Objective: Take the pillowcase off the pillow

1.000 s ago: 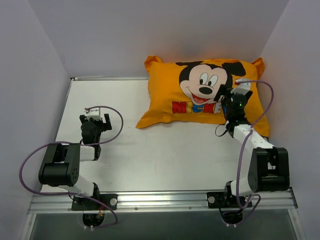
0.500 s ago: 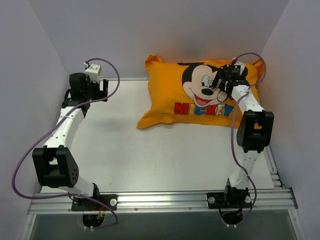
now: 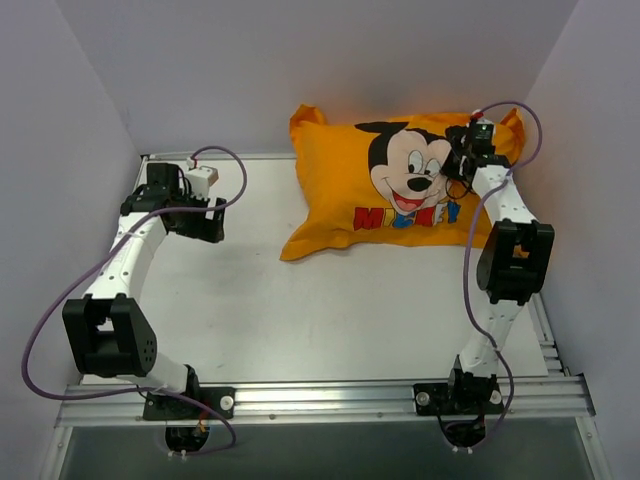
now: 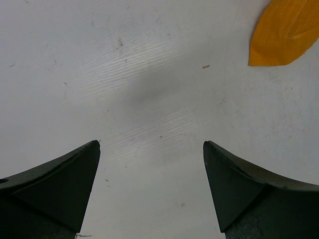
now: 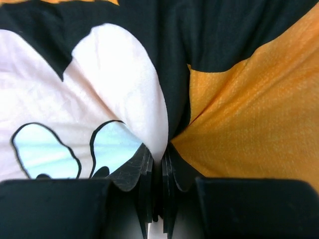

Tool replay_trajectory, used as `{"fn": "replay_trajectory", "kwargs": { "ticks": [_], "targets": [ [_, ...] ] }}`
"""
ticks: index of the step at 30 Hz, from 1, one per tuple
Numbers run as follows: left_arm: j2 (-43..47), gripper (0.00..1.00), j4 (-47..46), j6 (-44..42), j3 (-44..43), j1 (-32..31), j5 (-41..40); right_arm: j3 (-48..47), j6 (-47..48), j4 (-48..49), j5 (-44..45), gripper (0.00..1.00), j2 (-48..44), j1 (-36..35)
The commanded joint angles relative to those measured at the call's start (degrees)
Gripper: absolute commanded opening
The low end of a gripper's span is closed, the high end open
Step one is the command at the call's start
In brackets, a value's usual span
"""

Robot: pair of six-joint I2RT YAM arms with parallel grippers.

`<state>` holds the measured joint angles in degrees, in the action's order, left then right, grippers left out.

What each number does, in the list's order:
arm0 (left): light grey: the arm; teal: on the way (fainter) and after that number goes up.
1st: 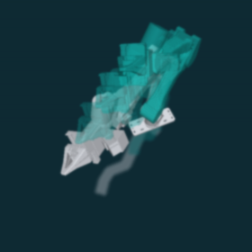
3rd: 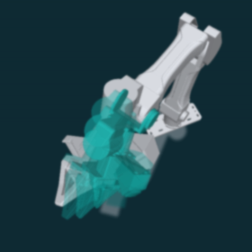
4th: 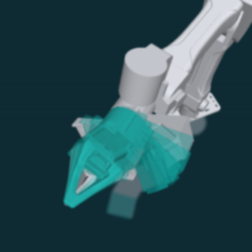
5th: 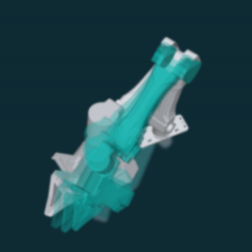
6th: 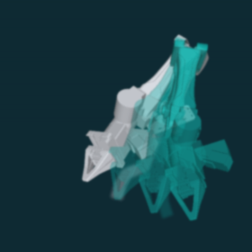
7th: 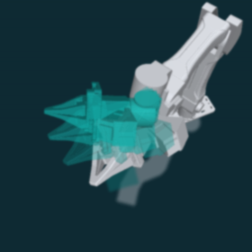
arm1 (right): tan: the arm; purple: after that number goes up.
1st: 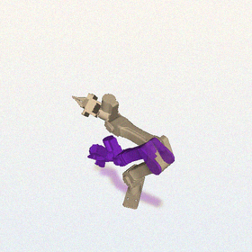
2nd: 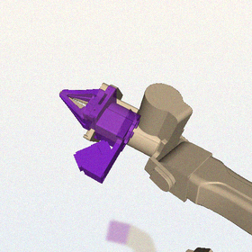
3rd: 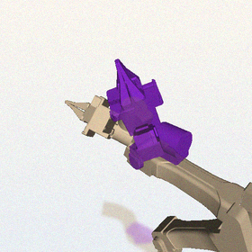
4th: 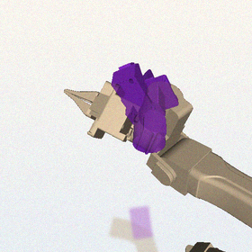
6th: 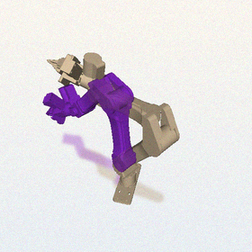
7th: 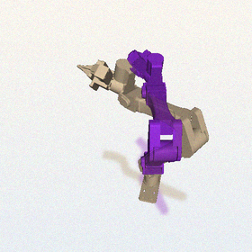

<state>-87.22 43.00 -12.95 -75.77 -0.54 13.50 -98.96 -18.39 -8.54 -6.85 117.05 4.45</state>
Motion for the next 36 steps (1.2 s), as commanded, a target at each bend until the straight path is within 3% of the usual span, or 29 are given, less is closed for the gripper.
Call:
{"fn": "replay_trajectory", "kwargs": {
  "ticks": [1,4,8,14,17,18,20,21,22,24,28,31,36],
  "targets": [
    [3.63,0.94,3.75,-1.29,-3.25,0.27,1.01,-0.52,-0.50,-5.09,-2.46,0.00,-7.79,0.38],
    [4.51,0.94,4.89,-1.46,-4.04,0.27,0.22,-3.07,-0.33,-4.30,-0.98,0.00,-15.00,0.65],
    [5.39,0.94,7.26,-1.73,-5.70,1.93,0.30,-13.15,2.48,-6.75,4.99,0.00,-21.60,0.56],
    [6.45,0.94,8.59,-1.73,-7.81,2.38,1.79,-26.62,16.23,-9.31,23.79,0.00,-24.42,-4.60],
    [6.36,0.94,9.64,-1.55,-8.95,2.38,2.76,-32.26,27.23,-5.12,35.74,0.00,-24.33,-12.59],
    [6.36,0.94,9.82,-1.38,-9.13,2.38,2.94,-32.09,38.67,-3.09,37.94,0.00,-24.16,-20.80],
    [6.45,0.94,9.65,-1.29,-9.31,2.56,3.55,-30.60,51.20,1.22,43.40,0.00,-22.23,-30.85],
    [6.54,0.94,9.47,-0.94,-9.40,2.91,3.99,-29.29,63.53,2.28,45.50,0.00,-20.92,-40.91],
    [6.45,0.94,8.95,-0.15,-9.40,4.04,4.52,-25.53,68.88,3.25,51.61,0.00,-17.16,-45.10],
    [5.84,0.94,8.76,1.17,-10.01,5.89,7.41,-23.39,73.84,1.35,55.01,0.00,-12.05,-52.74],
    [3.99,0.94,9.03,4.42,-12.21,14.92,14.53,-19.08,64.49,-6.47,50.01,0.00,0.24,-60.93],
    [2.59,0.94,8.59,4.78,-13.79,18.10,16.38,-20.13,59.45,-9.13,46.41,0.00,6.06,-66.21],
    [1.09,0.94,6.22,8.72,-17.22,23.73,15.59,-13.91,49.87,-9.57,38.60,0.00,8.19,-68.61]
  ]
}}
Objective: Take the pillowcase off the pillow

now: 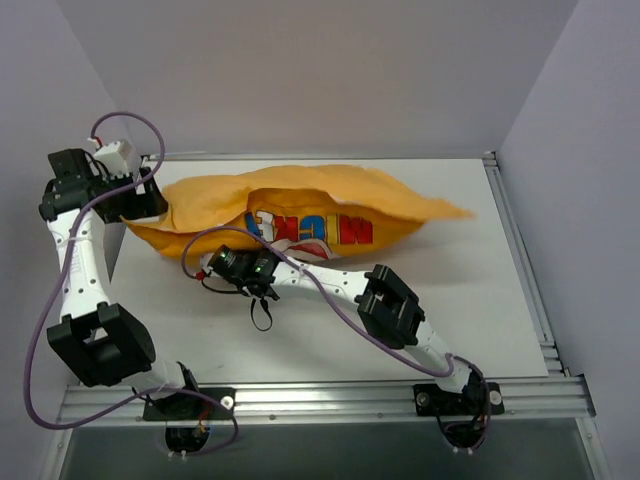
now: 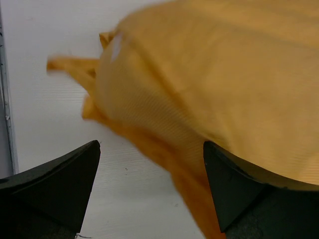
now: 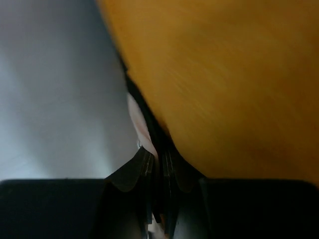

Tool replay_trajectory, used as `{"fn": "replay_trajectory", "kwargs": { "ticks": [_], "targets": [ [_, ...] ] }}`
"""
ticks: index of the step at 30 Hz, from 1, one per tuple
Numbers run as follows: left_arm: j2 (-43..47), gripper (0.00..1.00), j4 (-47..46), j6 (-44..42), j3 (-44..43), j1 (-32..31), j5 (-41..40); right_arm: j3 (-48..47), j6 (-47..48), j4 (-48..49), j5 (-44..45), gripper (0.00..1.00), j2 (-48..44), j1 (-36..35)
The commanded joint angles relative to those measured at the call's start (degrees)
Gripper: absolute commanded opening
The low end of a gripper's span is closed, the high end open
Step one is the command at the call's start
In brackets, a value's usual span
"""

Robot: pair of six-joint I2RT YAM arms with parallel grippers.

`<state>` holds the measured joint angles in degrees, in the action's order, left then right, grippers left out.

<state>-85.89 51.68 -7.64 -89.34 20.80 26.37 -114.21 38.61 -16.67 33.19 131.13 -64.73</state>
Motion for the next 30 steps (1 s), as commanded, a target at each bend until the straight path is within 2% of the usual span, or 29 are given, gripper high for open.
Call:
{"fn": "replay_trajectory", "kwargs": {
  "ticks": [1,5,6,8,9,11,12,13,16,20,25,26,30],
  "targets": [
    [-0.16,0.94,-4.03,5.07,-4.00,3.28,2.72,2.75,-7.93,-1.27,-2.77,0.00,-5.71,0.22],
    [-0.16,0.94,-4.66,5.09,-5.66,4.34,1.93,5.23,-10.92,-3.46,-10.32,0.01,-4.31,-1.97],
    [-0.16,0.94,-4.57,4.57,-5.84,4.25,2.19,4.10,-12.32,-3.98,-11.38,0.24,-3.96,-2.33],
    [-0.33,0.94,-4.22,4.13,-6.02,3.90,2.72,2.25,-13.47,-5.04,-14.90,0.42,-4.13,-2.94],
    [-0.42,0.94,-3.18,2.99,-6.02,2.86,2.90,0.85,-14.78,-4.87,-15.43,0.62,-4.91,-3.64],
    [-0.77,0.94,-1.15,0.97,-6.02,0.40,2.03,-0.56,-15.58,-5.04,-17.01,0.73,-5.97,-4.35],
    [-0.86,0.94,0.94,-1.13,-5.59,-1.27,1.15,-1.18,-16.10,-5.30,-17.37,0.86,-7.28,-5.05],
    [-0.77,0.94,1.57,-2.19,-5.06,-4.94,-0.08,-2.14,-16.28,-6.00,-18.07,0.89,-8.08,-5.49],
    [0.19,0.94,1.67,-4.49,-0.24,-10.58,-3.87,-2.85,-16.46,-7.93,-23.42,0.94,-13.08,-6.81],
    [0.11,0.94,1.05,-6.07,5.57,-12.53,-6.59,-2.60,-19.35,-10.23,-37.27,0.96,-20.90,-6.03],
    [0.46,0.95,-1.58,-7.13,11.45,-12.53,-12.57,3.98,-26.82,-7.87,-47.24,0.95,-31.10,3.88],
    [0.46,0.95,-1.76,-7.21,11.99,-12.54,-12.92,7.91,-29.88,-7.16,-47.95,0.94,-32.42,9.48],
    [0.37,0.95,-1.67,-8.09,13.31,-12.45,-14.50,15.67,-36.57,-3.55,-45.16,0.93,-36.29,23.57]
  ]
}}
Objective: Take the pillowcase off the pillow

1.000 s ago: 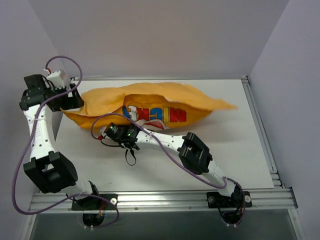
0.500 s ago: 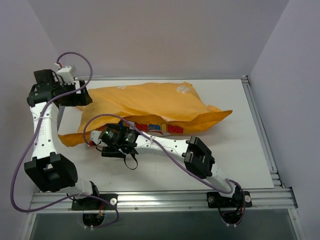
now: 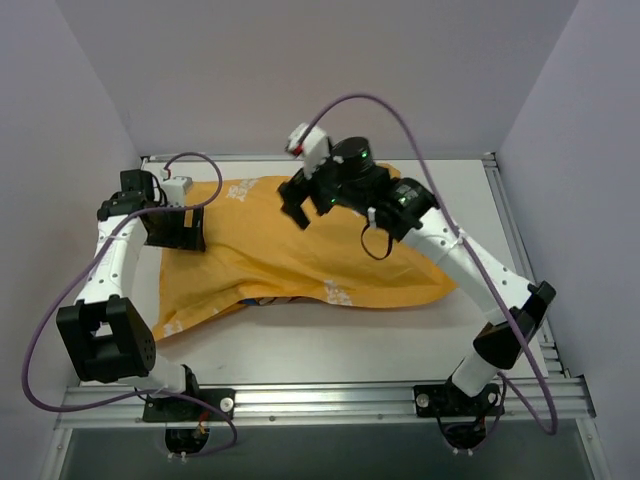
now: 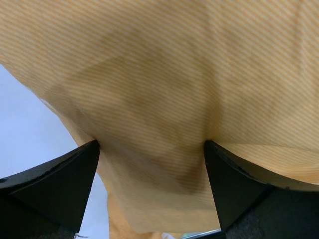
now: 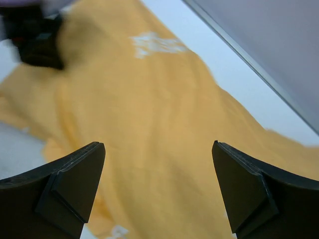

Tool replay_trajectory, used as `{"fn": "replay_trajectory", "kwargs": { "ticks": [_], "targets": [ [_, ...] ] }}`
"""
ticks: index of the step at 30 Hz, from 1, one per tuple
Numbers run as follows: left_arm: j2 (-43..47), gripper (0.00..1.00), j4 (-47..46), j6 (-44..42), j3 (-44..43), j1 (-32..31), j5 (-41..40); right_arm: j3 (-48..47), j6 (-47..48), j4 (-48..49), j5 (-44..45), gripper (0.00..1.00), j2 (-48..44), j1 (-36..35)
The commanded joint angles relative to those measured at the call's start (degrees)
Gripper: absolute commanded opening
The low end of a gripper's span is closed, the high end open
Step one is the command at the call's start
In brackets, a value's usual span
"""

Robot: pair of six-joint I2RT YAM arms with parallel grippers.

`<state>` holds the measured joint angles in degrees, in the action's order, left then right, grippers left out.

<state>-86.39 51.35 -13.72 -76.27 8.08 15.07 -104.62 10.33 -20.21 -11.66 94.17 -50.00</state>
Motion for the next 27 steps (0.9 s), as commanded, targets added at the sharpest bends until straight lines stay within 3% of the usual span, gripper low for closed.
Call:
{"fn": "replay_trajectory", "kwargs": {
  "ticks": [1,4,10,15,17,19,24,27],
  "targets": [
    [0.96,0.95,-1.34,-2.02,0.33,0.27,-3.81,6.79,-9.70,-0.10,1.10,0.93,0.92,11.39],
    [2.27,0.95,-1.17,-1.93,-0.10,1.85,-2.51,7.94,-14.80,-3.60,7.94,0.93,3.21,18.34],
    [2.55,0.95,-0.38,-1.93,-3.44,8.78,2.24,20.56,-19.28,-0.45,6.65,0.90,2.78,28.10],
    [-0.35,0.96,1.12,-1.84,-5.21,12.75,3.39,27.88,-19.64,-0.01,1.39,0.59,0.23,31.36],
    [-0.97,0.96,1.03,-2.19,-4.77,12.75,3.04,32.08,-21.21,0.87,-2.38,0.44,-1.26,30.58],
    [-1.32,0.96,1.12,-2.37,-4.33,12.67,4.17,34.82,-22.54,2.27,-9.06,0.37,-3.37,27.26],
    [-2.47,0.96,0.94,-1.58,-5.73,12.49,4.97,40.53,-25.43,-0.09,-8.56,0.38,-6.10,13.46],
    [-3.96,0.96,1.64,-1.75,-7.92,12.32,4.79,43.00,-29.20,0.16,-8.03,0.44,-7.51,7.12]
  ]
}}
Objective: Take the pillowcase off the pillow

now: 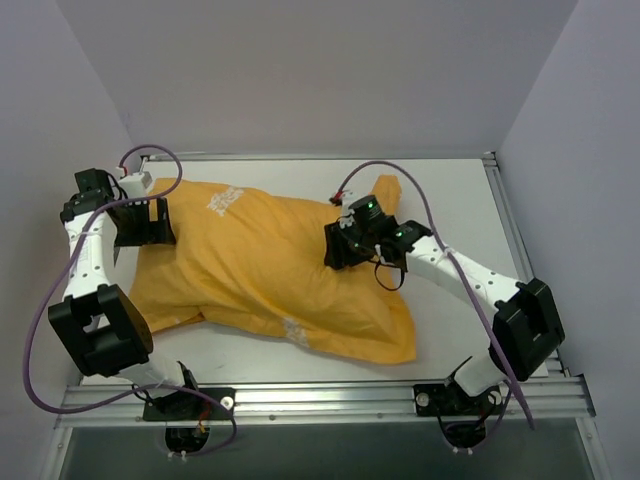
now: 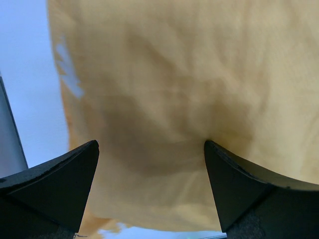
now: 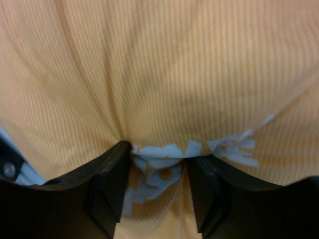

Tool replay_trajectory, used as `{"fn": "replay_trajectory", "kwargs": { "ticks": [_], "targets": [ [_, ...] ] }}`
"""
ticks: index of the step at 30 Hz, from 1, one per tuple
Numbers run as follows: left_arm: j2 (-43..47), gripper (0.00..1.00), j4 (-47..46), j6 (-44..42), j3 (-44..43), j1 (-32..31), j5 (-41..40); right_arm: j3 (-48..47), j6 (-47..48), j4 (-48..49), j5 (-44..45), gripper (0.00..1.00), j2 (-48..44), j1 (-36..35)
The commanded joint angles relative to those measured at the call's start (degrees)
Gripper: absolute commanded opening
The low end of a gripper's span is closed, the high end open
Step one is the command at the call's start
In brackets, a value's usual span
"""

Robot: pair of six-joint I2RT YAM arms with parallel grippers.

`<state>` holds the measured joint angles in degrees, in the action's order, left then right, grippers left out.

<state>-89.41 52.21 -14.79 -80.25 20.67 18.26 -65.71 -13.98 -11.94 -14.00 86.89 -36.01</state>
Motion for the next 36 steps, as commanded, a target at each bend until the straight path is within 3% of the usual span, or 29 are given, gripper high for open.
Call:
{"fn": "replay_trajectory", "kwargs": {
  "ticks": [1,4,9,11,12,15,18,19,24,28,32,35,36],
  "targets": [
    [-1.64,0.96,0.97,-0.77,-4.39,-0.36,1.25,4.54,-5.70,-7.75,-4.99,0.50,-0.75,-8.01],
    [-3.22,0.96,1.06,-0.95,-5.27,-0.80,0.37,4.89,-8.26,-6.51,-3.32,0.60,-2.87,-9.96],
    [-5.16,0.97,0.53,-0.77,-4.57,-1.07,-1.73,4.10,-8.96,-7.21,3.27,0.64,-3.40,-9.17],
    [-5.78,0.98,0.70,-0.60,-4.39,-1.07,-2.53,4.54,-9.40,-7.13,5.02,0.56,-2.61,-8.38],
    [-5.78,0.99,1.05,-0.59,-4.56,-1.07,-2.96,4.89,-9.66,-6.95,5.47,0.46,-2.52,-7.16],
    [-4.82,0.99,2.02,-1.03,-5.09,-1.07,-2.10,6.73,-10.54,-5.99,5.21,0.37,-3.48,-4.26],
    [-3.58,0.99,2.64,-1.21,-6.23,-1.07,-1.65,7.36,-9.32,-4.49,0.22,0.62,-4.98,-1.00],
    [-3.58,0.99,3.33,-1.21,-7.11,-1.15,-1.65,6.74,-8.53,-4.66,-0.58,0.80,-5.24,-0.73],
    [-4.29,0.99,4.75,-1.82,-8.08,-0.98,-3.76,-0.54,-4.48,-10.90,1.07,0.92,-8.22,1.72],
    [-2.54,0.98,5.89,-2.79,-8.52,0.34,-3.85,-0.03,-3.60,-13.54,-0.75,0.91,-10.25,9.19],
    [-0.86,0.97,7.64,-4.11,-11.33,2.80,-3.15,5.14,-6.66,-7.59,-7.16,0.88,-11.13,9.38],
    [-0.42,0.97,9.23,-4.90,-13.88,3.94,-3.14,11.65,-11.67,0.22,-11.21,0.79,-11.05,9.11],
    [-0.51,0.96,9.49,-4.90,-14.75,4.12,-3.06,12.88,-12.38,1.56,-11.75,0.68,-10.69,9.20]
  ]
}}
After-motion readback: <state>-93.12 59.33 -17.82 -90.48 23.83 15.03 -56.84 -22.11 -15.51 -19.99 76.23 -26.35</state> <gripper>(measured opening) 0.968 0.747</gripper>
